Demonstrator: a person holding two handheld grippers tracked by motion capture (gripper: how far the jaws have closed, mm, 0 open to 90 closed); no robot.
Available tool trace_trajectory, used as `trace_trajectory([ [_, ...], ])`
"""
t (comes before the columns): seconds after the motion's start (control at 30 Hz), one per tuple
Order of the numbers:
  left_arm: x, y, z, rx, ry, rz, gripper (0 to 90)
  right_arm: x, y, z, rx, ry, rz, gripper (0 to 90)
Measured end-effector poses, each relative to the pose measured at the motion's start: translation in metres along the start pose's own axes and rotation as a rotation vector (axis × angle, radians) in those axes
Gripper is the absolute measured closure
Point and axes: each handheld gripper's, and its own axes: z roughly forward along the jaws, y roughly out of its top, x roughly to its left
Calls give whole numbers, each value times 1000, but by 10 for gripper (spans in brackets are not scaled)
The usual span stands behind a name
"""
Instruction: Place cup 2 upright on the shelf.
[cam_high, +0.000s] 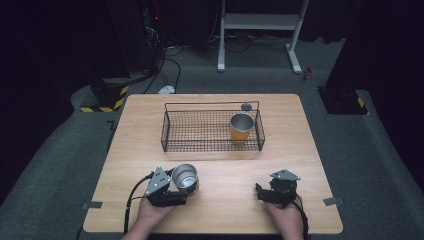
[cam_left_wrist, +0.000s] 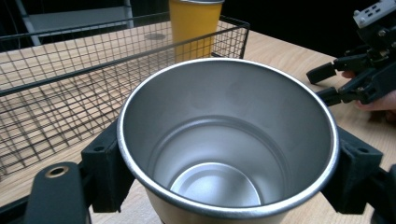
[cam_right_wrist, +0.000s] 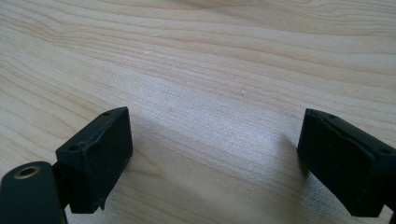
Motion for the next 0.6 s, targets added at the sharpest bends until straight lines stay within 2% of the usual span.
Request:
trace_trajectory([
  [0.3, 4, 4, 4, 11, 37, -18, 191, 0, 0, 0, 2, 1, 0, 99],
  [0.47, 5, 8, 6, 30, 77, 2, 191, 0, 0, 0, 2, 1, -1, 99],
  [0.6, 11, 12, 5, 21, 100, -29, 191, 0, 0, 0, 2, 1, -1, 99],
])
